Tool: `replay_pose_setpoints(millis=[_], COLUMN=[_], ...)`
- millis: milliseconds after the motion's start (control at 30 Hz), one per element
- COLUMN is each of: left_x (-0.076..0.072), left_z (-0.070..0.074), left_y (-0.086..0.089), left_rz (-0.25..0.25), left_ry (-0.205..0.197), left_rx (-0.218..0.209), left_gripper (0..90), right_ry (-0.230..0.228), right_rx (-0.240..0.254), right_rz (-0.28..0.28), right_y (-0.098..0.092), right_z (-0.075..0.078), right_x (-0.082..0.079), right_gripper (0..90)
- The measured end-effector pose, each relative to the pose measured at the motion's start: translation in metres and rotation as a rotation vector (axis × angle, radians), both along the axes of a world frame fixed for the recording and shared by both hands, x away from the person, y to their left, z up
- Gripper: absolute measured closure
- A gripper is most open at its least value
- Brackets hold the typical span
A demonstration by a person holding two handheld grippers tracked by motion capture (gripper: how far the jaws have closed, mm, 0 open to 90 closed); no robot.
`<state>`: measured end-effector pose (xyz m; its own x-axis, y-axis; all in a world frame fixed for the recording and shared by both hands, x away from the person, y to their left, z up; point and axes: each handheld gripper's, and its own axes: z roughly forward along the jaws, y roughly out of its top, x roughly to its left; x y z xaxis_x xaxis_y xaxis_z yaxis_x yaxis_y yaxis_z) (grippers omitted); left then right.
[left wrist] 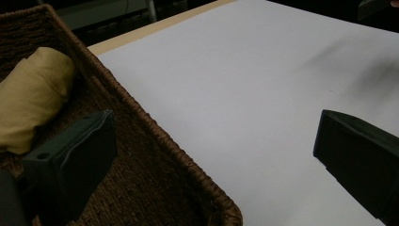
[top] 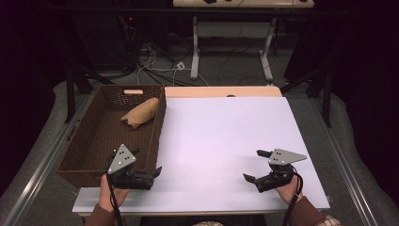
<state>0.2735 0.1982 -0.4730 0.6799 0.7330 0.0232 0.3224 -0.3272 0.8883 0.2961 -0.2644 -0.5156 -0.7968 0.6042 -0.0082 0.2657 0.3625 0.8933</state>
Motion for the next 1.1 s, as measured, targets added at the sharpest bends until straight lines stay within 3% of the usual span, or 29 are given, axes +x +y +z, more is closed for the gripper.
replay_pose_setpoints(millis=[767,1100], left_x=[0.01,0.025], left_z=[0.02,0.029], left_y=[0.007,0.012], left_rz=[0.018,0.02], left_ry=[0.033,0.058], left_rx=[0.074,0.118], left_gripper=[0.0,0.0], right_ry=[0.01,0.013], right_rx=[-0.013,-0.009], right_rz=[0.003,0.001], right_y=[0.003,0.003], right_z=[-0.003,-0.003], right_x=[0.001,0.001], right_gripper=[0.0,0.0])
